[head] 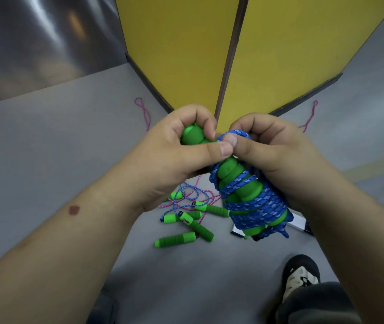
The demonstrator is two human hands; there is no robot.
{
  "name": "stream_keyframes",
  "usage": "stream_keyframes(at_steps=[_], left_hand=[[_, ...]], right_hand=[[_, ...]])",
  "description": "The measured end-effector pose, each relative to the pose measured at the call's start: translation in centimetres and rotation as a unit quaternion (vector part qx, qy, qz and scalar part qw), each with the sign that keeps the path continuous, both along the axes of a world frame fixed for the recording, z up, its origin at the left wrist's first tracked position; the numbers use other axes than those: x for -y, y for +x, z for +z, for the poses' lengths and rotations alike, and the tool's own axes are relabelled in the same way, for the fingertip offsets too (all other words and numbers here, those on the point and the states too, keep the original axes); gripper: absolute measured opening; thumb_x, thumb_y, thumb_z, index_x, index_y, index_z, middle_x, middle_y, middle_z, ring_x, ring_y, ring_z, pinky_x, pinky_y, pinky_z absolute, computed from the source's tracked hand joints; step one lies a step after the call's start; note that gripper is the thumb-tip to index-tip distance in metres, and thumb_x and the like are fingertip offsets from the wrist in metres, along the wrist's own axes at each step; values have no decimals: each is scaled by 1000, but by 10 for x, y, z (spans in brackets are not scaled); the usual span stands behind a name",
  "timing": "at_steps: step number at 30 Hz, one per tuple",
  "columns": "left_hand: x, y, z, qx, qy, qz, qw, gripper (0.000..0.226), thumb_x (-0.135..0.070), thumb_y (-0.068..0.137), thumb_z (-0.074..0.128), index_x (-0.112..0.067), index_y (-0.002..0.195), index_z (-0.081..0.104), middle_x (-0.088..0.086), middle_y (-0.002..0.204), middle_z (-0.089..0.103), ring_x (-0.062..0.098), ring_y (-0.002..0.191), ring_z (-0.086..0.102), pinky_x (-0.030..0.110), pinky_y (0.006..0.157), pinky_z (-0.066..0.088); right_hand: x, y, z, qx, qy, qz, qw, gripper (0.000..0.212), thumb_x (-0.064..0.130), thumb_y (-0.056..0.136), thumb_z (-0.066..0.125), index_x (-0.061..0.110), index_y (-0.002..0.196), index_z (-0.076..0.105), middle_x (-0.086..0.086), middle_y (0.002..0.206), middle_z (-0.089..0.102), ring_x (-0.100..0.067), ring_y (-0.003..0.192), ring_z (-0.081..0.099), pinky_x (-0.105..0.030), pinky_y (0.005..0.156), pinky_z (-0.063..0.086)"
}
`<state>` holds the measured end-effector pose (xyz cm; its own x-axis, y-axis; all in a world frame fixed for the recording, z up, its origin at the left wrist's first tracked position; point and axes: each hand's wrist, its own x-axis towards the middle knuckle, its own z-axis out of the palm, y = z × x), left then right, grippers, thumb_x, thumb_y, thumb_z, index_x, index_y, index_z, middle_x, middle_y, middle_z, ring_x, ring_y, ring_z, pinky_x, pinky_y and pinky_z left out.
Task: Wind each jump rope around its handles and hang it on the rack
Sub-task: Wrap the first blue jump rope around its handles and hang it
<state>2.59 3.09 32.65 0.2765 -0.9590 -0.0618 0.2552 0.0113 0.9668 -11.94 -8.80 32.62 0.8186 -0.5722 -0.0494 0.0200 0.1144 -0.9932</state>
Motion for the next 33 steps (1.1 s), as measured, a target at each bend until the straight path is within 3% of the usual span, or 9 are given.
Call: stream_keyframes(at_steps=[5, 8, 10, 15, 20, 22, 26, 29, 33], left_hand=[[2, 3, 2, -15, 7, 25, 1000, 53, 7, 68, 66, -22, 108, 46, 14, 104, 49, 19, 75, 62, 35, 70, 50], [4, 4, 3, -38, 21, 35, 998, 59, 12, 62, 55, -22, 109, 49, 21, 109, 58, 30, 86, 57, 44, 74, 45], [4, 5, 1, -54, 18, 29, 998, 60, 12, 61, 50, -20, 111, 51, 18, 111, 69, 29, 89, 64, 40, 73, 53], [3, 8, -1, -44, 17, 14, 999, 54, 9, 63, 46, -15, 110, 56, 12, 115, 77, 28, 98, 73, 38, 77, 61], [3, 7, 3, -55, 20, 42, 997, 51, 4, 61, 42, -10, 104, 65, 40, 111, 64, 40, 95, 72, 50, 79, 60], [3, 9, 3, -67, 22, 45, 996, 53, 3, 62, 42, -10, 108, 66, 36, 105, 68, 36, 90, 71, 47, 76, 60], [4, 9, 3, -111, 23, 44, 993, 52, 4, 70, 43, -14, 113, 66, 12, 92, 73, 24, 74, 69, 38, 65, 62], [5, 9, 4, -108, 30, 70, 991, 49, 10, 86, 34, -15, 116, 64, 9, 91, 70, 21, 72, 67, 35, 61, 60], [4, 12, 6, -106, 42, 102, 988, 51, 7, 89, 27, -16, 113, 65, 6, 83, 70, 18, 63, 65, 33, 54, 57]], right_hand=[[9, -4, 2, -31, -32, 28, 999, 4, 18, 82, 75, 17, 81, 72, -5, 68, 63, -20, 63, 55, -26, 58, 45], [9, -4, 0, -49, -20, 22, 998, 3, 17, 83, 70, 17, 80, 70, 1, 62, 61, -17, 63, 54, -38, 73, 50], [9, -4, 1, -64, -5, 14, 998, 2, 18, 81, 71, 17, 81, 69, -2, 71, 63, -15, 71, 59, -43, 82, 52], [9, -2, 4, -95, -32, -38, 994, 15, 1, 90, 66, 14, 83, 64, 3, 69, 64, -16, 77, 59, -52, 88, 57], [13, -1, 3, -70, -18, -134, 988, 22, -6, 86, 57, 14, 78, 62, -16, 74, 55, -30, 77, 52, -54, 77, 52], [14, 0, 3, -53, 21, -141, 988, 27, -10, 91, 51, 12, 81, 60, -9, 67, 56, -24, 73, 57, -48, 73, 60], [11, 1, 3, -27, 71, -141, 987, 30, -15, 92, 48, 12, 84, 59, -7, 70, 51, -17, 59, 55, -31, 58, 57], [15, -1, 0, -51, 29, -164, 985, 32, -17, 91, 47, 12, 86, 60, -6, 76, 48, -17, 55, 57, -34, 61, 59], [21, -3, -4, -95, -26, -215, 972, 36, -17, 89, 46, 13, 89, 66, -3, 75, 54, -16, 61, 62, -40, 68, 63]])
